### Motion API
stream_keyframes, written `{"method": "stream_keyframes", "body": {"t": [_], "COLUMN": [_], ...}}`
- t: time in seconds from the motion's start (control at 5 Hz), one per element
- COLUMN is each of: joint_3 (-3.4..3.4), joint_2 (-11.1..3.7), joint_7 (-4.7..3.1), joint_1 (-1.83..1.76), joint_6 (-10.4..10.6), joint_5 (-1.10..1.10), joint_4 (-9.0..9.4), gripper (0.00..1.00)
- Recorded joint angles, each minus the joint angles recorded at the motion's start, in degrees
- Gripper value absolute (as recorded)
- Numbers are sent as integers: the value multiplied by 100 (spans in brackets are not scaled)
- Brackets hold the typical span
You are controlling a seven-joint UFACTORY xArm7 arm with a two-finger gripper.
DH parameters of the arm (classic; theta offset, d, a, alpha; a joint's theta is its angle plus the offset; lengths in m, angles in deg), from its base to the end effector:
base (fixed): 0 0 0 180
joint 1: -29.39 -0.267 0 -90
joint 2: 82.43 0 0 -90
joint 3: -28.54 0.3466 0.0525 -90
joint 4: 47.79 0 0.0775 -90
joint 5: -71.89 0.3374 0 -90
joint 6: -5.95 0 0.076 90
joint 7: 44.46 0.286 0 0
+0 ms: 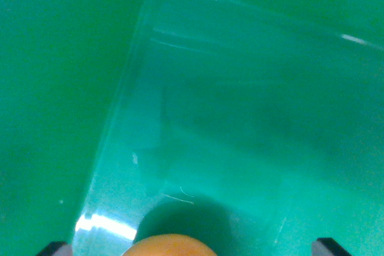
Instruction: Pick fruit
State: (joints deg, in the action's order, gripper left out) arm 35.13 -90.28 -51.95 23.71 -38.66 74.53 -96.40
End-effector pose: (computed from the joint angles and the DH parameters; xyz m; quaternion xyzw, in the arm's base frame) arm 0.4234 0.1011 0.1084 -0.9872 -0.1545 0.0342 0.0221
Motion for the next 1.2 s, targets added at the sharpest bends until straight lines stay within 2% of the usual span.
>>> {"method": "stream_keyframes", "body": {"t": [0.2,0.4,0.6,0.8,1.0,1.2], "joint_3": [28,28,52,52,72,72], "joint_2": [-49,-49,-91,-91,-126,-126], "joint_7": [-19,-19,-35,-35,-49,-49], "joint_1": [-26,-26,-48,-48,-67,-67], "joint_6": [170,170,319,319,441,441], "joint_5": [-9,-9,-17,-17,-24,-24], "joint_4": [155,155,291,291,403,403], "gripper": [0,0,0,0,0,0]}}
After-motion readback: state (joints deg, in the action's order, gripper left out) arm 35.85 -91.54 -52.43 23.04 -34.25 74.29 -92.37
